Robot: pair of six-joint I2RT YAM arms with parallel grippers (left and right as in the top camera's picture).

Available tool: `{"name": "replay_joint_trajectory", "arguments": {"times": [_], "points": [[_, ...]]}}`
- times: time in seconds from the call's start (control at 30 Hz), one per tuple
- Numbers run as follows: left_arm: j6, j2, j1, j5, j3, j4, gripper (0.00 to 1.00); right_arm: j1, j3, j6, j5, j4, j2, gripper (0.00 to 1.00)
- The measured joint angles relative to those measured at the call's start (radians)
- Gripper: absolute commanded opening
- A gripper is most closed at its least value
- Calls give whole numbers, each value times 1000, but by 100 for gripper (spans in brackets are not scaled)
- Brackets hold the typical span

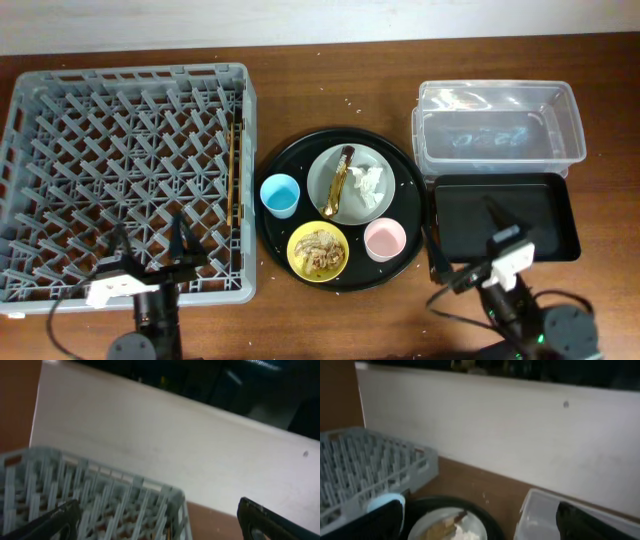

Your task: Sort waste into correct bins and load items into the dishwasher rack

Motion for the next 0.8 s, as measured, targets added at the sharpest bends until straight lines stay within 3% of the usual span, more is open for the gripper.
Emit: {"name": "replay_joint_trajectory", "arguments": {"times": [0.13, 0.17, 0.33, 0.43, 0.6, 0.73, 0.8], "points": [[12, 146, 0, 0, 244, -151, 99, 0, 388, 2, -5, -322, 365, 99], [16, 269, 0, 16, 383, -280, 99, 0, 507, 3, -4, -394, 481, 98], [20, 633, 0, 107, 748, -579, 99, 0, 909, 10, -16, -738, 898, 99], [20, 813, 0, 191, 896, -715, 100, -1, 985, 13, -84, -769, 1043, 98], [19, 998, -1, 316, 916, -730, 99, -1, 991, 14, -306, -850, 1185, 98], [20, 1095, -1, 349, 916, -730, 99, 0, 992, 49, -338, -867, 1239, 98], [19, 1134, -1, 355, 916, -730, 99, 19, 993, 95, -255, -861, 1311, 98]]}}
